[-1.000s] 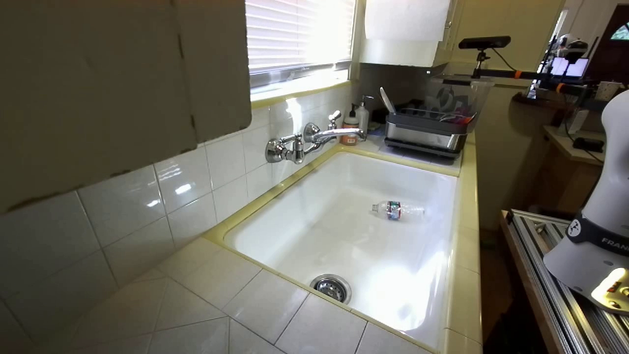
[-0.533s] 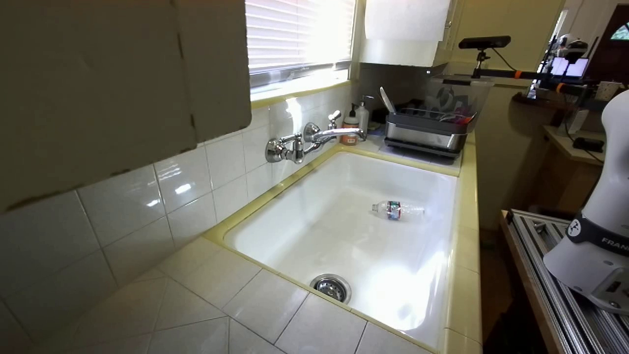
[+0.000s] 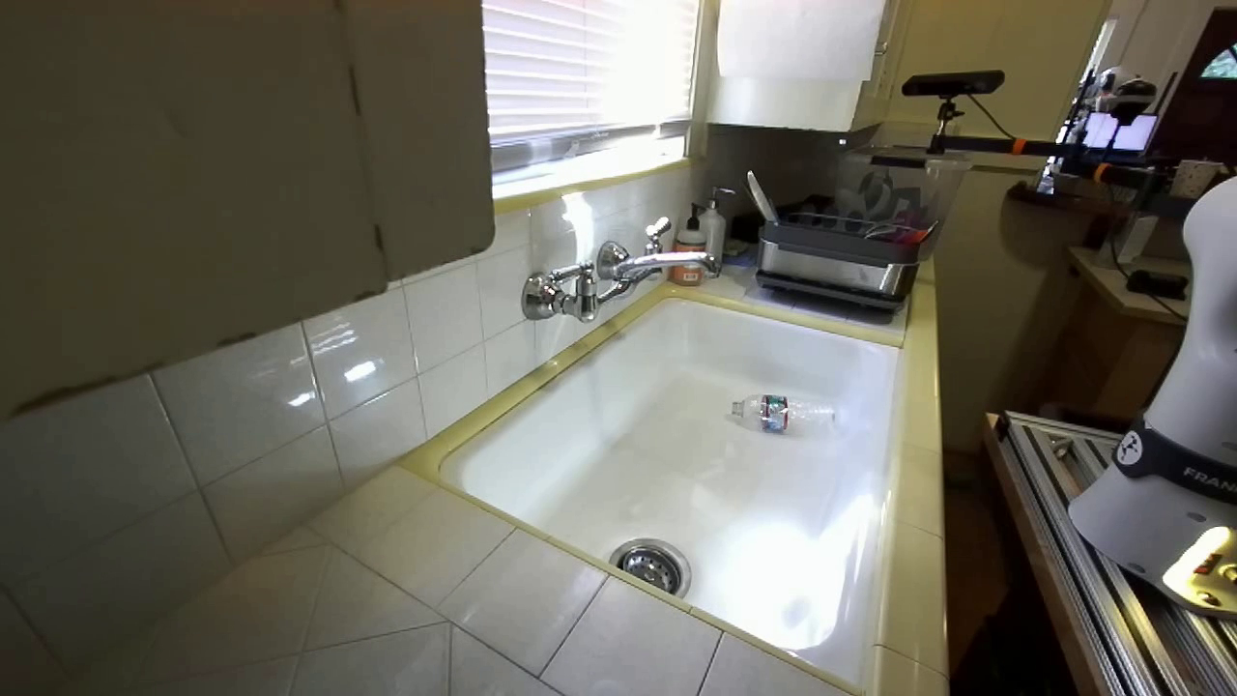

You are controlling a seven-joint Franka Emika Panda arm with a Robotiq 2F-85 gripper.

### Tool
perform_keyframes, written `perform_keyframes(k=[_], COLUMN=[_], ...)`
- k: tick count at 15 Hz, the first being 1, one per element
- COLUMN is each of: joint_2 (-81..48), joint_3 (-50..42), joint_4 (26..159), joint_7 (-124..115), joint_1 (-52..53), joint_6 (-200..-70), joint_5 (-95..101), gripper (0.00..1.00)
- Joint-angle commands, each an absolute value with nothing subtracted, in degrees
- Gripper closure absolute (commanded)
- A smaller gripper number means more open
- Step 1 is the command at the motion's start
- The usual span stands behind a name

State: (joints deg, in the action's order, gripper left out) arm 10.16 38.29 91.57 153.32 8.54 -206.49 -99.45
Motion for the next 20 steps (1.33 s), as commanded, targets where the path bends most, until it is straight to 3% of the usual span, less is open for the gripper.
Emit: perform_keyframes(k=[1, 5, 6, 20], joint_2=[10.16, 10.16, 10.16, 11.73], joint_3=[38.29, 38.29, 38.29, 34.1], joint_4=[91.57, 91.57, 91.57, 94.96], joint_7=[153.32, 153.32, 153.32, 158.16], joint_1=[8.54, 8.54, 8.54, 11.29], joint_6=[-206.49, -206.49, -206.49, -206.94], joint_5=[-99.45, -99.45, -99.45, -106.72], gripper=[0.82, 0.82, 0.96, 0.96])
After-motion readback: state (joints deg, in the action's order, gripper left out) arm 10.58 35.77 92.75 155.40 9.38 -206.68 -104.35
